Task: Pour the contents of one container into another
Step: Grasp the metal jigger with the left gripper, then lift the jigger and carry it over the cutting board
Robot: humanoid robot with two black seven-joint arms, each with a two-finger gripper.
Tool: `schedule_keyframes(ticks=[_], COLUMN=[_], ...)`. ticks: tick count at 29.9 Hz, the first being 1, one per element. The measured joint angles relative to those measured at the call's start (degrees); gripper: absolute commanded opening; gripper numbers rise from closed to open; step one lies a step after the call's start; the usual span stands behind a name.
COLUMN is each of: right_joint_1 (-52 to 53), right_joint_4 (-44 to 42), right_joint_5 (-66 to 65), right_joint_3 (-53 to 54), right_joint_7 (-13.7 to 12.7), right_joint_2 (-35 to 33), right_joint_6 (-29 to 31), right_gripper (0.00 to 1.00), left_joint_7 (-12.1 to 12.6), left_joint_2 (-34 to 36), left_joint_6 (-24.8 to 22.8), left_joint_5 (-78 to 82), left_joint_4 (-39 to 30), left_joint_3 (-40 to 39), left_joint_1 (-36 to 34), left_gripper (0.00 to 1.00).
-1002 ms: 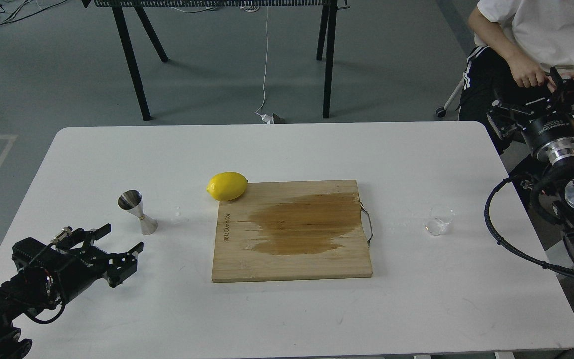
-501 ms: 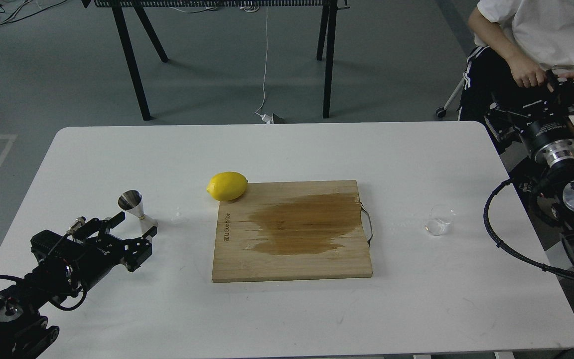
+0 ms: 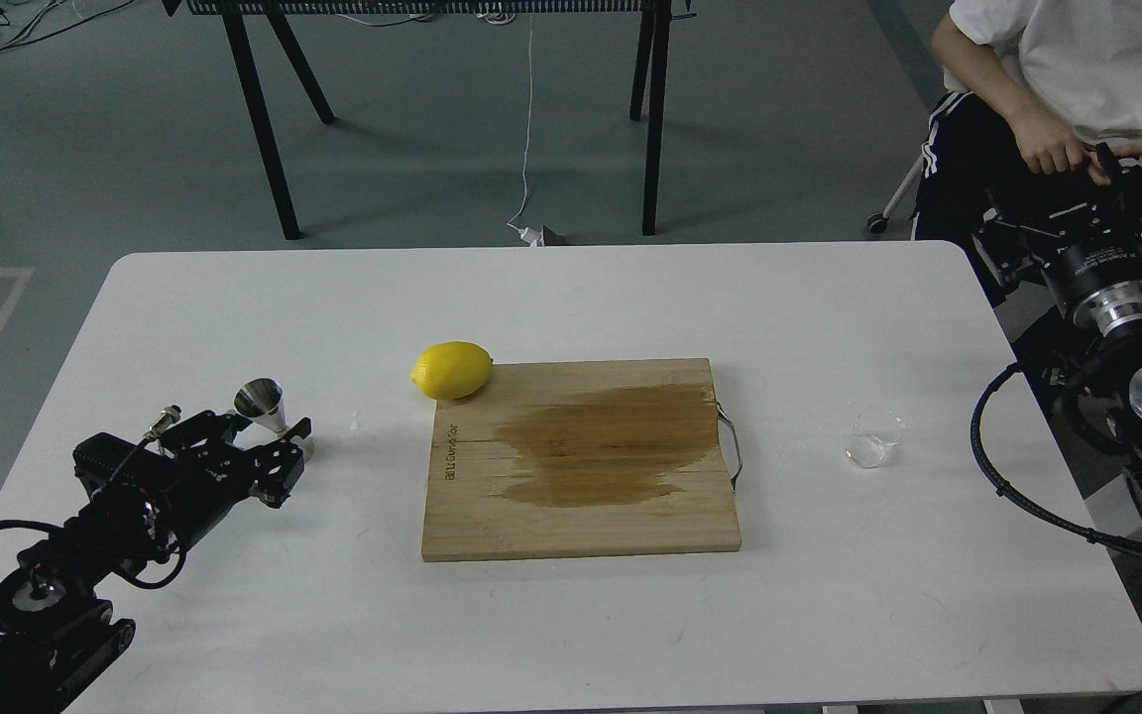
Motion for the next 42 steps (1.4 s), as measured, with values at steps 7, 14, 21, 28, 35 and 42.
schedule_keyframes(ticks=[7,14,21,28,35,42], right_joint_1=[-0.01,-0.01,-0.01,0.05,0.00,-1.30], right_joint_4=[0.00,0.00,0.00,0.00,0.18,0.76], right_joint_5=[-0.02,-0.02,-0.02,-0.02,0.07,0.14], right_joint_3=[-0.02,0.05,0.05,0.09,0.34,0.82], right_joint_7=[0.00,0.00,0.00,0.00,0.00,0.08], right_joint_2=[0.09,0.09,0.23,0.03,-0.78,-2.75], right_joint_6=[0.00,0.00,0.00,0.00,0.00,0.00], right_gripper=[1.00,1.00,1.00,1.00,1.00,1.00], left_joint_7=[0.20,0.19,0.02,0.13,0.17,0.14], left_joint_2=[-0.94,-0.97,-0.86,-0.24,1.79,-0.58], left_joint_6=[0.00,-0.01,-0.02,-0.02,-0.02,-0.88], left_joint_5=[0.00,0.00,0.00,-0.01,-0.37,-0.02], left_joint_4=[0.49,0.60,0.60,0.47,-2.25,-10.79], left_joint_3=[-0.21,-0.08,0.10,-0.28,-0.48,0.53], left_joint_1=[-0.01,-0.11,-0.04,-1.07,-7.71,-14.60], left_gripper=[0.40,0.23,0.10,0.09,0.09,0.08])
